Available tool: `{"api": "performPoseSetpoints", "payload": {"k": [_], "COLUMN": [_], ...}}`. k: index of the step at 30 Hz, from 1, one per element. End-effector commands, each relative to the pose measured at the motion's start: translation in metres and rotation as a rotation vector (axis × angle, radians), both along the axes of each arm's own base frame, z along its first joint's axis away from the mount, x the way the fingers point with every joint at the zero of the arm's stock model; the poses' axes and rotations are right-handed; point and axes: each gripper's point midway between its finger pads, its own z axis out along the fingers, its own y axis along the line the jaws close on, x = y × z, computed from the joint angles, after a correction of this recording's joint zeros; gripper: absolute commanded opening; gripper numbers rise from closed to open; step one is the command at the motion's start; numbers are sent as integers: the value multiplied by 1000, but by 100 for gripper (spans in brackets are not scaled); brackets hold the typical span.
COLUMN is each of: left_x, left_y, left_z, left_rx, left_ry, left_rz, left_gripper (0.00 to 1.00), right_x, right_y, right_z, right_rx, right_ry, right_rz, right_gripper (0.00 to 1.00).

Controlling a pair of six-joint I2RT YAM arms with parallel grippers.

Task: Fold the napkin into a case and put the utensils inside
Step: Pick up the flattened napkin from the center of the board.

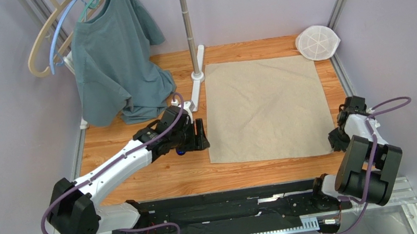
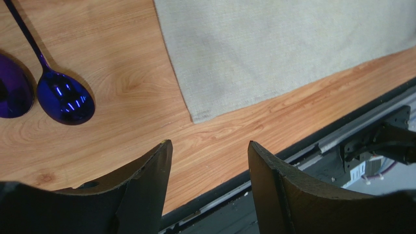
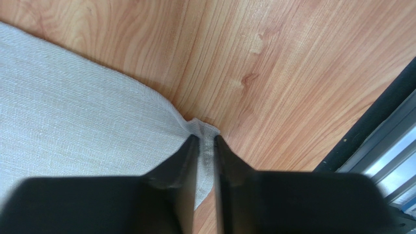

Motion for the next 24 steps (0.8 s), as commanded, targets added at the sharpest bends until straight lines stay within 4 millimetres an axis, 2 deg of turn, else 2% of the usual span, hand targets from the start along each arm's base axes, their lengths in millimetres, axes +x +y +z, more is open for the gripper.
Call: {"api": "performPoseSetpoints", "payload": {"k": [1,3,4,7,12,18,24], "left_x": [14,14,11,11,9,3,0], "left_y": [2,-1,1,2,5,-17,-26], "left_z": [-24,-33,-45,-61,-79,-93,-109], "left_rx": [14,7,15,45,126,159,185], "left_ry": [32,55,89,135,166,201,254], "left_rz": [127,146,174,226,289,280,290], "left_gripper": [68,71,72,73,72,69,69], "right_x": [-3,-4,-4,-3,-1,1,5], "right_y": [-1,3,4,6,6,3,7], "right_z": [12,14,15,17,15,26,36], "right_rx": [-79,-74,-72,-65,-64,-98,-100], "right_ry": [-11,-23,-32,-37,-43,-95,-149], "right_rz": [4,7,2,12,24,19,28], "right_gripper": [9,0,0,0,0,0,0]}}
